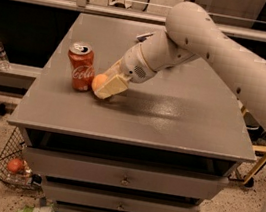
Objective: Move orange near coke can
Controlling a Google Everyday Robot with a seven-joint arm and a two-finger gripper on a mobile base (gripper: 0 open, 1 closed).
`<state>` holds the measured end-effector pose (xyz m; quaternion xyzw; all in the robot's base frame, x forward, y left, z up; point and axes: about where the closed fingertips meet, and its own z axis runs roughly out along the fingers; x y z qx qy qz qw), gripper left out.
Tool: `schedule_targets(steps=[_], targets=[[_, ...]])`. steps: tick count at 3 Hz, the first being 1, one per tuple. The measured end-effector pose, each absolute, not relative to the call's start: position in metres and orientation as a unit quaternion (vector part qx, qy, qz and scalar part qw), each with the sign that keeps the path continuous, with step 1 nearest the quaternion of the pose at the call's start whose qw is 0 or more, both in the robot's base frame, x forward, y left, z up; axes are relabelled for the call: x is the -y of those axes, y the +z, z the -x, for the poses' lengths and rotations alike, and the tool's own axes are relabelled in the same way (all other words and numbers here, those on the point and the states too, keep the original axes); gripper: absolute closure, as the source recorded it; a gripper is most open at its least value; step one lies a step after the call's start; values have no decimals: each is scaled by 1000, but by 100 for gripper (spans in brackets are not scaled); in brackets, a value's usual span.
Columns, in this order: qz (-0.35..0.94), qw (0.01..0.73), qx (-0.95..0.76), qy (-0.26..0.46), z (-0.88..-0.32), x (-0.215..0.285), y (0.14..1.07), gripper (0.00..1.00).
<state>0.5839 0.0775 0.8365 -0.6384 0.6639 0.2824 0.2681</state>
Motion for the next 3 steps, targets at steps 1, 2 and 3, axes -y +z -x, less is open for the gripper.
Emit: schedule_targets(steps=[1, 2, 3], targets=[[639, 267, -663, 283, -583, -79, 836, 29], [641, 265, -662, 285, -582, -82, 834, 1], [641, 265, -662, 285, -582, -82, 834, 0]])
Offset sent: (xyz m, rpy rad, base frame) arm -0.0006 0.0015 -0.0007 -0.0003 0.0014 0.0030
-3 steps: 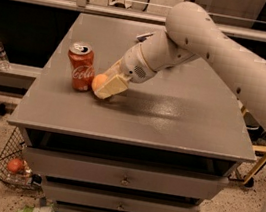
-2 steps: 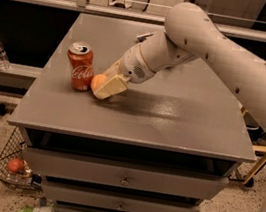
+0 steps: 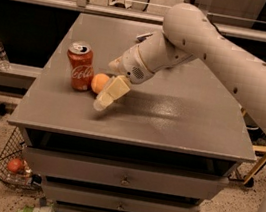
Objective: Move orange near coke can
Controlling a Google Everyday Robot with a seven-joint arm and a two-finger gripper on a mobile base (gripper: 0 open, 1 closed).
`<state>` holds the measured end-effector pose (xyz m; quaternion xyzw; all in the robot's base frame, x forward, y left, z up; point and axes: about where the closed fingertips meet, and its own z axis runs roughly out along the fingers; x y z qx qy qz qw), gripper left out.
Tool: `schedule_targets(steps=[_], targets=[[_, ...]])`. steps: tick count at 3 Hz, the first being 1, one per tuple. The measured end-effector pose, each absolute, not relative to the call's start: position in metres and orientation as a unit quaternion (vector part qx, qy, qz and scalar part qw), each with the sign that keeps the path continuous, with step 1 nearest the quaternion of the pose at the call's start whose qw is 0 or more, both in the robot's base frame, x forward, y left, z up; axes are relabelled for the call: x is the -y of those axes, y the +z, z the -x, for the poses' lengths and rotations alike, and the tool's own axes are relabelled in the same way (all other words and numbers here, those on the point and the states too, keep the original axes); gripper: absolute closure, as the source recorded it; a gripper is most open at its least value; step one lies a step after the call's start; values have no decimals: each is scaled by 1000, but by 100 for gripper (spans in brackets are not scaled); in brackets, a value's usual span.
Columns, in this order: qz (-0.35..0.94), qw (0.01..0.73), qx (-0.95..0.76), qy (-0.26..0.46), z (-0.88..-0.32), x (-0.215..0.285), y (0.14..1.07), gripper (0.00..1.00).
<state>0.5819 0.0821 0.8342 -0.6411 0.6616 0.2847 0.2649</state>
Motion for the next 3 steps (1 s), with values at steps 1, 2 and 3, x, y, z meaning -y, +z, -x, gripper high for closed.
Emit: schedule_targets(steps=[1, 2, 3], targets=[[646, 271, -660, 271, -580, -75, 843, 0], [633, 307, -664, 255, -574, -43, 864, 0], [599, 349, -677, 246, -571, 15, 870, 0]])
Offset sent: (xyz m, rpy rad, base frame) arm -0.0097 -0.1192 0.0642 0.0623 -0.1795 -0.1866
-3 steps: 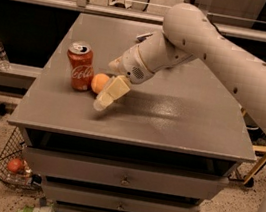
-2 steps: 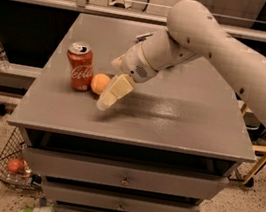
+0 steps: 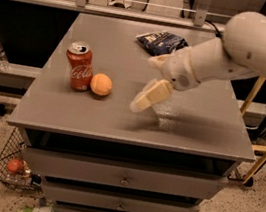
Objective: Move orange near coke can
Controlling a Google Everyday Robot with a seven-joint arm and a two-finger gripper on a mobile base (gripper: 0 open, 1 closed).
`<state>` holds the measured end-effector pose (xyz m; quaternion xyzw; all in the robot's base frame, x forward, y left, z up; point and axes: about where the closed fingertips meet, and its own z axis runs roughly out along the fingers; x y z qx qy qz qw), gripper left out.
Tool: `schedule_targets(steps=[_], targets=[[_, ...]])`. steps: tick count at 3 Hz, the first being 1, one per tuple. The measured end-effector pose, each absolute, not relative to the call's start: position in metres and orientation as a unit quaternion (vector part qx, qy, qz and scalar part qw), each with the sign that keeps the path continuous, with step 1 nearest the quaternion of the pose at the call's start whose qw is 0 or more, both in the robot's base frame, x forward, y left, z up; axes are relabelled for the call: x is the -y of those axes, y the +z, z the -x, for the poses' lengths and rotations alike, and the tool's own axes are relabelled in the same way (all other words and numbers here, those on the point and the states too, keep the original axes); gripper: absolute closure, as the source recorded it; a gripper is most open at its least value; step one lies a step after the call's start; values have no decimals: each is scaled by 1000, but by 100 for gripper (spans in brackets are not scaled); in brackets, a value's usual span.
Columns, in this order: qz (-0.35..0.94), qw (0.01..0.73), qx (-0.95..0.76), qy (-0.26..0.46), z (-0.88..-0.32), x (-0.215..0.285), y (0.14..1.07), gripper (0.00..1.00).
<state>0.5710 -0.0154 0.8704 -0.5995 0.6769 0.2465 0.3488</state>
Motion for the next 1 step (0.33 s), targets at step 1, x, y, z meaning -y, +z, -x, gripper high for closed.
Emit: schedule_targets(steps=[1], targets=[[594, 351, -681, 243, -570, 26, 871, 0]])
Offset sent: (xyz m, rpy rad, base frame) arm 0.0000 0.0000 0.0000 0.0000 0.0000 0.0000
